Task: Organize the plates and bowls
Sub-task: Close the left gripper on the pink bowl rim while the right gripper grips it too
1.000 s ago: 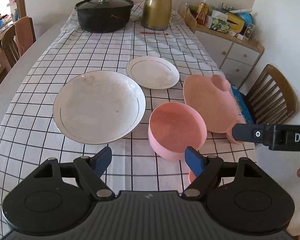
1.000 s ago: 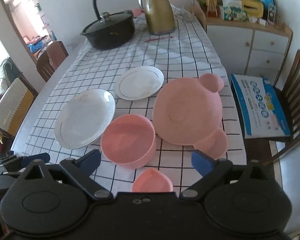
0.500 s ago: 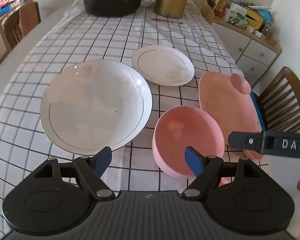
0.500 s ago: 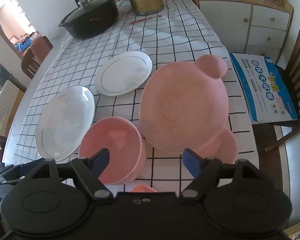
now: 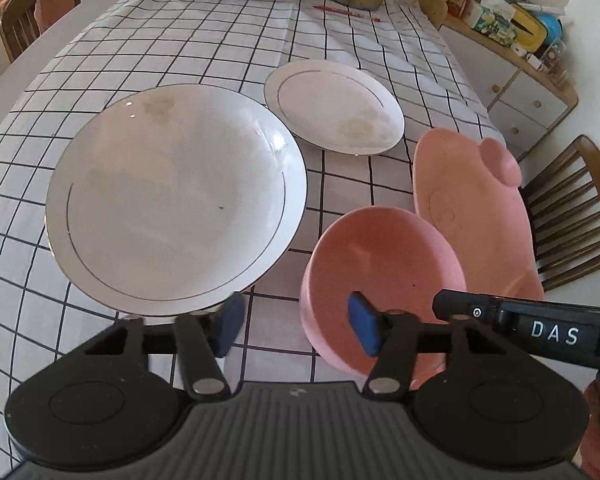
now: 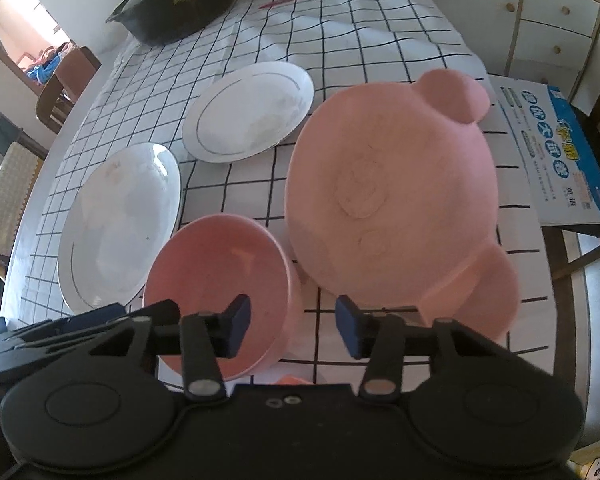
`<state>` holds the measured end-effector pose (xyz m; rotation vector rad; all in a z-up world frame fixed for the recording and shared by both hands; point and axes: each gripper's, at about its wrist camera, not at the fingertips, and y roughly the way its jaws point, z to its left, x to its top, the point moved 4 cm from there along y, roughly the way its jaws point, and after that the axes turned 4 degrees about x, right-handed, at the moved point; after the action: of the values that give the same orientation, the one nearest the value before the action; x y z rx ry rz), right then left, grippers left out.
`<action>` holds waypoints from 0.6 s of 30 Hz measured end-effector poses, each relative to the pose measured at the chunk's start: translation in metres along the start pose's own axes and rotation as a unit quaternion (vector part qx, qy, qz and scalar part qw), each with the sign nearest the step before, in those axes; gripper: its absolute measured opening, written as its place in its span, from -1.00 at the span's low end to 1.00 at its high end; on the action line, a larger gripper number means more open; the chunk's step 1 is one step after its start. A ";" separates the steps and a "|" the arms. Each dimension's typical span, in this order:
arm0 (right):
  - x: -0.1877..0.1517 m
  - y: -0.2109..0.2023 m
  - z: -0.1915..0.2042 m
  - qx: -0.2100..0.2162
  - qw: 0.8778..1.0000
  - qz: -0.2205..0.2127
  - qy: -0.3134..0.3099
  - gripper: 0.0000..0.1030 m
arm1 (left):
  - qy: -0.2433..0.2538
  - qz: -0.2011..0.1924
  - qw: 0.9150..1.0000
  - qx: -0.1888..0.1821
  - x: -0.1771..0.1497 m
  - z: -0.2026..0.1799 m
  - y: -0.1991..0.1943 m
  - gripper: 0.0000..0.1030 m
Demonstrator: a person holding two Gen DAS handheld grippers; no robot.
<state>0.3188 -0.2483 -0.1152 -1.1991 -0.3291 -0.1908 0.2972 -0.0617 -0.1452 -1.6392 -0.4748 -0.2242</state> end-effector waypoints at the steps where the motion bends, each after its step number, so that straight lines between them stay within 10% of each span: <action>1: 0.000 0.001 0.001 0.001 1.000 0.001 -0.001 -0.27 | 0.001 0.002 1.000 -0.001 0.000 -0.001 0.001 -0.09; 18: -0.001 0.004 0.005 -0.012 1.000 0.003 -0.009 -0.85 | -0.002 0.008 1.000 0.005 0.003 -0.003 0.009 -0.78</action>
<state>0.3183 -0.2422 -0.1178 -1.2258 -0.3398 -0.1799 0.3041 -0.0646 -0.1516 -1.6332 -0.4651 -0.2055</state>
